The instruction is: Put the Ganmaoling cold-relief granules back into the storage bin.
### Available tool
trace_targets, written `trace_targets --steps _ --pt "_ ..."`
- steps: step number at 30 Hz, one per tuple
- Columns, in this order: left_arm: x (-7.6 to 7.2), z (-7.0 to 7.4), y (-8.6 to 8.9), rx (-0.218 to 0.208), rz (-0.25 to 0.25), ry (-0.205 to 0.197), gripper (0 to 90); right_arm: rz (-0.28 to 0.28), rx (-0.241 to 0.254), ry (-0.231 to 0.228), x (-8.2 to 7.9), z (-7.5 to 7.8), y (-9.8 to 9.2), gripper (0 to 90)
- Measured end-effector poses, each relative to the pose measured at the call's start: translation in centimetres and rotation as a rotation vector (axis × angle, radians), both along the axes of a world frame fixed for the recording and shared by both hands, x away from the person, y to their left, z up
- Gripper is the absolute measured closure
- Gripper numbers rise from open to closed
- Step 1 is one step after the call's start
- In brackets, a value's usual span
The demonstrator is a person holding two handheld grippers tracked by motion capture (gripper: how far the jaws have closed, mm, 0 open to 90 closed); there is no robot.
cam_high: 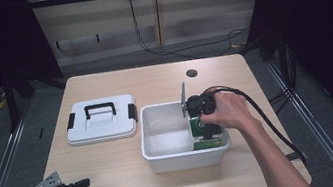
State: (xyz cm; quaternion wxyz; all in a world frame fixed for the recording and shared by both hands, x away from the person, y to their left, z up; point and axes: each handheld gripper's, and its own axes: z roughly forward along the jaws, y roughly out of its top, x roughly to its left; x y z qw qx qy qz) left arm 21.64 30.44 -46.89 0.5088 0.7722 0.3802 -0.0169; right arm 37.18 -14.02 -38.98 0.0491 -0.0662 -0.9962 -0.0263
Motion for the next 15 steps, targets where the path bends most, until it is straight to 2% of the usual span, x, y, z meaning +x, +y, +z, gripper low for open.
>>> trace_targets --steps 9,15 --pt "0.0 0.0 0.0 0.003 -0.001 -0.001 16.0 0.011 -0.045 0.001 0.1 -1.2 0.6 14.6" --pt "0.0 0.0 0.0 0.005 -0.003 -0.003 16.0 0.003 -0.042 0.000 0.2 -1.8 0.5 14.5"
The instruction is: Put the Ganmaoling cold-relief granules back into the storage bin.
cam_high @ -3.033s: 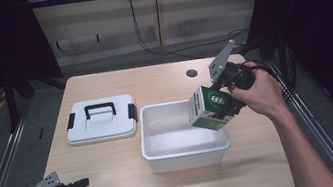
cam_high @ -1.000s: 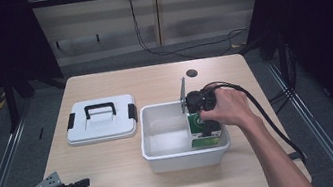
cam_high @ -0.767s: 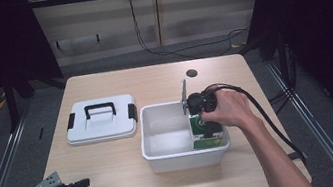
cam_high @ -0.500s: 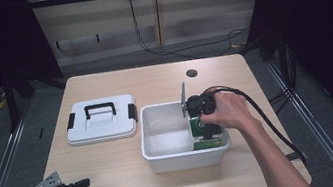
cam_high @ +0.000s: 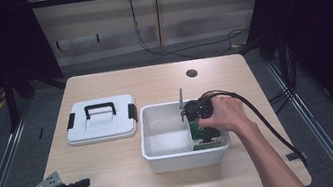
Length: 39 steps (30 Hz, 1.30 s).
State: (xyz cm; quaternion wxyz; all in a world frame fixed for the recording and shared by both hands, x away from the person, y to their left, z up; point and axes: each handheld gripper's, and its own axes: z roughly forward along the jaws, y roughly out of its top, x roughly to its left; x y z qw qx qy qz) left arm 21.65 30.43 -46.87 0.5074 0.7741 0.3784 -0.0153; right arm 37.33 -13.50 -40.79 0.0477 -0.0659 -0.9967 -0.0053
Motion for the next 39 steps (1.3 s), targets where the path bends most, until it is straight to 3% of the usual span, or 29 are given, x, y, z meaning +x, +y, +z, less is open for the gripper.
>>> trace_targets --steps 14,28,29,39 --pt "-0.01 0.03 0.01 -0.002 -0.002 -0.002 16.0 0.014 -0.020 -0.014 0.07 -1.01 0.33 13.9" --pt "-0.01 0.02 -0.02 -0.001 -0.003 0.002 16.0 0.000 0.002 -0.006 0.09 -1.03 0.06 12.5" --pt "-0.01 0.01 0.01 0.000 0.000 0.001 16.0 -0.011 0.013 0.010 0.10 -0.96 -0.05 12.2" --pt "-0.01 0.02 0.00 -0.001 0.001 0.002 16.0 0.001 0.051 -0.006 -0.05 -0.43 -0.42 9.4"
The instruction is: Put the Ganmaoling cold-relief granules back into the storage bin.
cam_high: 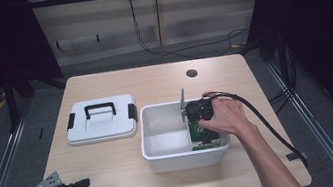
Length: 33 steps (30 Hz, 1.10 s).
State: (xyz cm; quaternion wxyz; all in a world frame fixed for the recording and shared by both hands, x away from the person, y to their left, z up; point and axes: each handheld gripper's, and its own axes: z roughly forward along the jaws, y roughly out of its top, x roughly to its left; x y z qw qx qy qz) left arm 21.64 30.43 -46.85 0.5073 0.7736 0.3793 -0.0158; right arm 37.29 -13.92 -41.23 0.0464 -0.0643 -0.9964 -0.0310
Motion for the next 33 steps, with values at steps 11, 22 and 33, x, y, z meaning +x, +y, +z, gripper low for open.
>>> trace_targets --steps 11,22,33 --pt "0.0 0.0 0.0 -0.002 -0.001 -0.001 16.0 -0.003 0.073 -0.042 -0.4 1.6 -0.9 8.9" --pt "0.0 0.0 0.0 -0.005 0.006 0.001 16.0 -0.062 0.206 -0.087 -1.2 4.0 -2.7 12.4" --pt "0.0 0.0 0.0 -0.003 0.009 0.000 16.0 -0.099 0.318 -0.136 -2.1 5.2 -4.0 13.5"
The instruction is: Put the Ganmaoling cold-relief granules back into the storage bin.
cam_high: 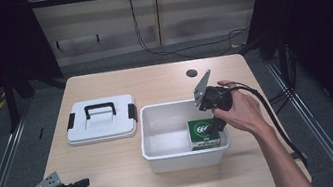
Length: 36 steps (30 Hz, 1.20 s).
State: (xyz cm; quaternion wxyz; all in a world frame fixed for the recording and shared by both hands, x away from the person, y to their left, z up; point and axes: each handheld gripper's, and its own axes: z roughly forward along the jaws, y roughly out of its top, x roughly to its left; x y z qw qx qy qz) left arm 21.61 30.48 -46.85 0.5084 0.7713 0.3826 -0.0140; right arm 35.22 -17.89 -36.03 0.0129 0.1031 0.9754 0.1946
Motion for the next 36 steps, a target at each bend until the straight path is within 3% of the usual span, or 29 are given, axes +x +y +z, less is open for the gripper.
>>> trace_targets --steps 1,12,24,25,28,36 --pt "0.0 0.0 0.0 0.001 -0.001 0.000 16.0 -0.012 0.038 -0.013 -0.3 0.3 -0.6 13.5" --pt "0.0 0.0 0.0 0.004 0.002 0.003 16.0 -0.074 0.229 -0.067 -1.6 1.4 -4.0 15.6" --pt "0.1 -0.1 0.1 0.006 0.005 0.001 16.0 -0.158 0.368 -0.135 -3.5 2.0 -7.7 16.2" --pt "0.1 -0.1 0.1 0.006 0.005 0.003 16.0 -0.196 0.402 -0.154 -4.0 1.9 -8.6 16.3" --pt "0.1 -0.1 0.1 0.012 0.007 -0.003 16.0 -0.235 0.435 -0.177 -4.6 1.7 -9.8 16.3" --pt "0.1 -0.1 0.1 0.007 0.012 0.002 16.0 -0.338 0.490 -0.223 -6.6 0.9 -12.7 16.4"
